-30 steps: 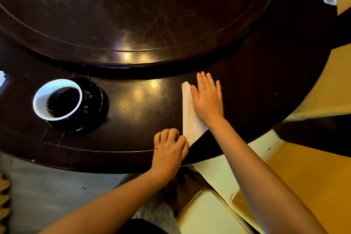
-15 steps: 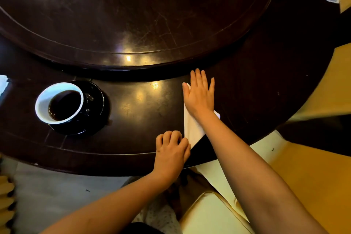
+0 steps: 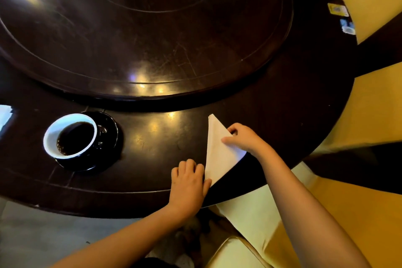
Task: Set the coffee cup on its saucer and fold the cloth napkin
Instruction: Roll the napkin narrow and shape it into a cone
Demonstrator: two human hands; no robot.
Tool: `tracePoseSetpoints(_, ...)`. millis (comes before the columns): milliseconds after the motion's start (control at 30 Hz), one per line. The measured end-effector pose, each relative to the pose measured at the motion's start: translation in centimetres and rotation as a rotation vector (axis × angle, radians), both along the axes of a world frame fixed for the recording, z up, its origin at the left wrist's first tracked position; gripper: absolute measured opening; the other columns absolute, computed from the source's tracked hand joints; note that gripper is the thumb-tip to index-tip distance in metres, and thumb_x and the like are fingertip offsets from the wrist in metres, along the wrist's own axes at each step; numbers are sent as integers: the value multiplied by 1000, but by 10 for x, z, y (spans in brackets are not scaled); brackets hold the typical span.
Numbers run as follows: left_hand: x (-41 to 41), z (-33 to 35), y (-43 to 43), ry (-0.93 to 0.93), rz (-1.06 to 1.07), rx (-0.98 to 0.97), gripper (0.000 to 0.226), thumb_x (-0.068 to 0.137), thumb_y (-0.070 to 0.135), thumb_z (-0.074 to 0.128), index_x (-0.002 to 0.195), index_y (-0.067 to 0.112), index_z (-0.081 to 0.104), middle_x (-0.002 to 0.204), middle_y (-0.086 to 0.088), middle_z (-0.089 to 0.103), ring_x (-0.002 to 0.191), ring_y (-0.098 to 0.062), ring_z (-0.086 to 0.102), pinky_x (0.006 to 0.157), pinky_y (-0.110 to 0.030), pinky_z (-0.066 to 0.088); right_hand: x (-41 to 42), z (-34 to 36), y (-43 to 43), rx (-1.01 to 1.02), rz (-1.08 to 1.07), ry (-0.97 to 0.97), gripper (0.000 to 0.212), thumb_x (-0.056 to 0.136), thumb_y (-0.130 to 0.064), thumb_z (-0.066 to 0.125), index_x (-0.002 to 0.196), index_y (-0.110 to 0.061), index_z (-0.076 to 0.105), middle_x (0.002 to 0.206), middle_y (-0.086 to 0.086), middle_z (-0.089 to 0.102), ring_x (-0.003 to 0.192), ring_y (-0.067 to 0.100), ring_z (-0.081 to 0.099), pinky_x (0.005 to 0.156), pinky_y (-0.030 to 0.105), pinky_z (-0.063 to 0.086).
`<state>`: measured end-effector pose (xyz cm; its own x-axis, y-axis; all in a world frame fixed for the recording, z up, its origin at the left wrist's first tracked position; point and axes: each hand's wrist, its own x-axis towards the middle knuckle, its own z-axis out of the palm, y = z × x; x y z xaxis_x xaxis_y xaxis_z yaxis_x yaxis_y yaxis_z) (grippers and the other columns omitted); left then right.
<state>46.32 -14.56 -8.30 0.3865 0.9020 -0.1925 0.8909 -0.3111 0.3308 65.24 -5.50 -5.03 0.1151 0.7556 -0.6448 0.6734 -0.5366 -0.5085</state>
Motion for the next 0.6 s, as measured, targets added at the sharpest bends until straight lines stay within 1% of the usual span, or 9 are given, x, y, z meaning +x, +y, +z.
tracePoseSetpoints(67, 2, 9, 3, -83, 15, -2, 51, 88, 45, 43, 132, 20, 36, 136, -6, 36, 125, -22, 32, 106, -35, 26, -2, 8, 1, -39, -50, 46, 27, 83, -25, 64, 103, -9, 58, 105, 9, 59, 88, 17, 54, 77, 31, 45)
tracePoseSetpoints(100, 5, 13, 4, -127, -9, -4, 60, 88, 46, 41, 140, 18, 27, 147, -8, 27, 134, -23, 24, 112, -35, 17, -4, 13, 1, -50, -68, 73, 27, 83, -23, 63, 105, -7, 59, 107, 12, 60, 85, 16, 55, 75, 30, 45)
tracePoseSetpoints(167, 12, 16, 6, -171, -81, -32, 73, 90, 50, 37, 147, 15, 7, 156, -7, 3, 142, -23, 7, 112, -31, -1, -9, 22, -2, -41, -171, 198, 33, 86, -16, 60, 116, -4, 56, 108, 13, 60, 79, 14, 55, 66, 26, 45)
tracePoseSetpoints(233, 17, 13, 8, -191, -96, -61, 76, 92, 46, 42, 146, 16, -2, 156, -5, -2, 143, -20, 4, 113, -28, -1, -14, 26, -3, -33, -350, 379, 46, 86, -9, 58, 130, -7, 45, 113, 12, 57, 83, 15, 57, 63, 26, 47)
tracePoseSetpoints(300, 16, 14, 14, -300, -26, -98, 66, 95, 32, 45, 146, 18, 7, 155, -6, 14, 140, -21, 23, 114, -31, 20, -18, 29, -2, 12, -486, 417, 62, 86, -7, 58, 141, -15, 32, 132, 11, 49, 103, 22, 56, 74, 32, 52)
tracePoseSetpoints(367, 10, 17, 22, -390, 19, -103, 53, 96, 22, 42, 144, 18, 21, 150, -5, 31, 132, -21, 38, 106, -32, 35, -19, 28, -1, 79, -519, 351, 68, 85, -8, 58, 144, -23, 27, 141, 6, 41, 119, 26, 50, 88, 38, 51)
tracePoseSetpoints(433, 5, 24, 30, -403, 22, -80, 43, 96, 23, 39, 139, 20, 33, 142, -3, 45, 123, -19, 47, 98, -32, 41, -19, 27, -2, 166, -487, 317, 52, 88, -9, 54, 137, -19, 41, 127, 4, 49, 118, 25, 52, 89, 37, 50)
tracePoseSetpoints(500, 1, 34, 41, -408, 19, -56, 40, 92, 27, 33, 131, 21, 43, 126, -3, 58, 109, -21, 56, 84, -32, 46, -16, 29, -4, 264, -403, 305, 29, 93, -18, 48, 120, -13, 60, 110, 3, 58, 110, 20, 54, 88, 33, 46)
tracePoseSetpoints(600, 0, 49, 55, -406, -6, -104, 34, 95, 24, 34, 126, 18, 45, 113, -6, 62, 96, -25, 59, 70, -30, 43, -10, 38, -11, 422, -308, 264, 41, 99, -35, 33, 103, -17, 70, 107, -3, 52, 108, 11, 44, 94, 20, 34)
